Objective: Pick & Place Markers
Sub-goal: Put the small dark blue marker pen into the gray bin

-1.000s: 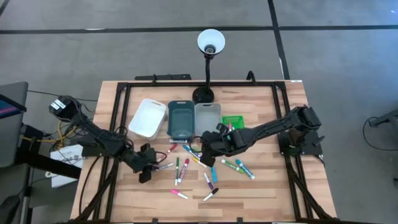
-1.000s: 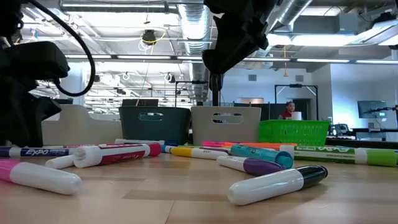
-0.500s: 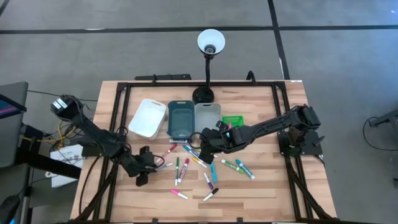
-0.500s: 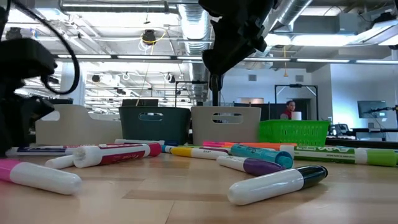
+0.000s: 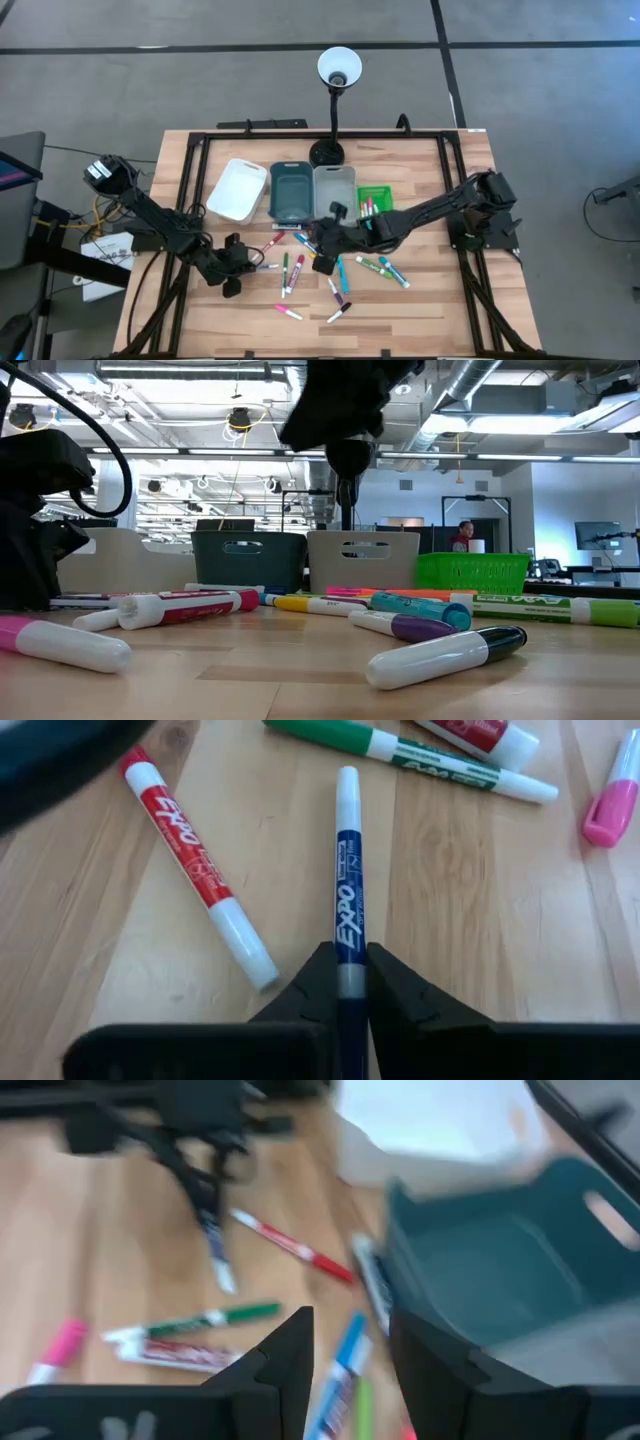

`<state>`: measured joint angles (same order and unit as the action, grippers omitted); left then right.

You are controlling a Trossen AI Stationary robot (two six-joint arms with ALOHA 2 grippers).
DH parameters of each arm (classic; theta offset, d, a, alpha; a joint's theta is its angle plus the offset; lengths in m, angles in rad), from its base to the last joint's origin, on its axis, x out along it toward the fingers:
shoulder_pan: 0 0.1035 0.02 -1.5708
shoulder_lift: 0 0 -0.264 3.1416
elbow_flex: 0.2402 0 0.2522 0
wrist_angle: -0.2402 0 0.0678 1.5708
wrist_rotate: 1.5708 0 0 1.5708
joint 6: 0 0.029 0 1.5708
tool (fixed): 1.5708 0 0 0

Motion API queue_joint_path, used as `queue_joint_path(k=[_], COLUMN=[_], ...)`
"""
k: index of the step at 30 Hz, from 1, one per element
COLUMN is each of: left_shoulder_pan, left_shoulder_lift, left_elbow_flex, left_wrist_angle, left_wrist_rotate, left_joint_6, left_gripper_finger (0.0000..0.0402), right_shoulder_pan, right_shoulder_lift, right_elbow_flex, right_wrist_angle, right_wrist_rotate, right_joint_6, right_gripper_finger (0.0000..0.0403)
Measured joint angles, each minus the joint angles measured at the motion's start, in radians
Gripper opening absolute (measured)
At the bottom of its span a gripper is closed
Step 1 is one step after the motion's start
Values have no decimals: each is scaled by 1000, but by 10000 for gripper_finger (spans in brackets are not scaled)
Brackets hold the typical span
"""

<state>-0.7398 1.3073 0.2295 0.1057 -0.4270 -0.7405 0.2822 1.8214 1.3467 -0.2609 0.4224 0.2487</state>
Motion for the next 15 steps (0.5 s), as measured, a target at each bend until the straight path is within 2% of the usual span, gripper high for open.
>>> queue_joint_path(k=[5,9,15], left_shoulder_pan=[1,5,26], left_shoulder_lift=[4,6,5], left_elbow_flex=[-4,-5,-4], left_wrist_angle=[80,166,194], left_wrist_rotate=[-34,-90,-208], left_joint_6=[4,86,142], left_gripper_finger=[31,35,34], right_shoulder_pan=[-1,-29,-55], right_shoulder_lift=[0,5,127], right_elbow_flex=[-94,-149,-154], right_wrist_angle=[249,389,583], right_wrist_rotate=[-55,-175,-237], right_joint_6=[-74,-84,-138], right_gripper_finger=[143,166,182])
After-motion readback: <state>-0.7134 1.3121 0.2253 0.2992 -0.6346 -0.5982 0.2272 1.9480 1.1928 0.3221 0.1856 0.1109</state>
